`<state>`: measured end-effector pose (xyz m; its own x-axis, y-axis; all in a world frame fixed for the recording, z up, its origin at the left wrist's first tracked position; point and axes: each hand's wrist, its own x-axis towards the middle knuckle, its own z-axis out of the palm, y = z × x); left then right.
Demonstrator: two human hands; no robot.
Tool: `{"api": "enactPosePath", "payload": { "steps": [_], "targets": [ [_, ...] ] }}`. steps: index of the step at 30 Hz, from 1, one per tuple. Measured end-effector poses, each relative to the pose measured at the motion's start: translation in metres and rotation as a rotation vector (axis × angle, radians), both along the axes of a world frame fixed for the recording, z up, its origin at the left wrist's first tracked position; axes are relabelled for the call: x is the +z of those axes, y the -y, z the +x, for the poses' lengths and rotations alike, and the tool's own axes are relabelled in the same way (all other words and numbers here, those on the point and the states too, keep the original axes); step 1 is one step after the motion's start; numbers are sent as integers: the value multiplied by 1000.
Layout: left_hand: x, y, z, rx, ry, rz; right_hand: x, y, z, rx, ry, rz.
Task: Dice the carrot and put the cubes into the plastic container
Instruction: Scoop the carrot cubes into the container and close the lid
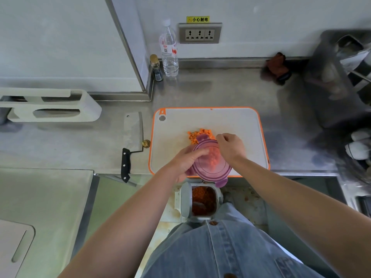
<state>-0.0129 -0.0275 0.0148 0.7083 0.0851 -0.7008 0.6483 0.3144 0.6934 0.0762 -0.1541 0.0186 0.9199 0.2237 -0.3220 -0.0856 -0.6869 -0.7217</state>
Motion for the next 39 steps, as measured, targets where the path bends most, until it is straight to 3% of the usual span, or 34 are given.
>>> {"api": "enactPosePath", "payload": {
  "steps": [3, 5, 8, 11, 17, 19, 22, 26, 34, 36, 39],
  "targets": [
    [-4, -1, 1, 139, -4, 34, -1, 2, -5, 175, 172, 55],
    [0, -3, 2, 246, -44, -21, 1, 6, -8, 473, 255, 69],
    [6, -8, 1, 373, -137, -183, 1, 7, -15, 872, 214, -55],
    [6, -9, -1, 421, -126, -321, -16, 6, -20, 931, 298, -143],
    [12, 3, 4, 409, -27, -378, -17, 4, -23, 635, 432, 41],
    [11, 6, 5, 420, -44, -370, -13, 7, -21, 575, 364, 179],
    [4, 10, 5, 381, -23, -306, -3, 9, -17, 462, 114, 420],
    [1, 10, 8, 316, 18, -113, 6, 15, -10, 356, 62, 596],
    [-4, 15, 32, 386, 28, 90, -8, 57, 64, -742, -238, 507],
    [-4, 19, 42, 419, 27, 85, -19, 78, 81, -904, -316, 525],
    [-7, 27, 60, 499, 10, 53, -30, 107, 102, -971, -335, 549]
  ]
}}
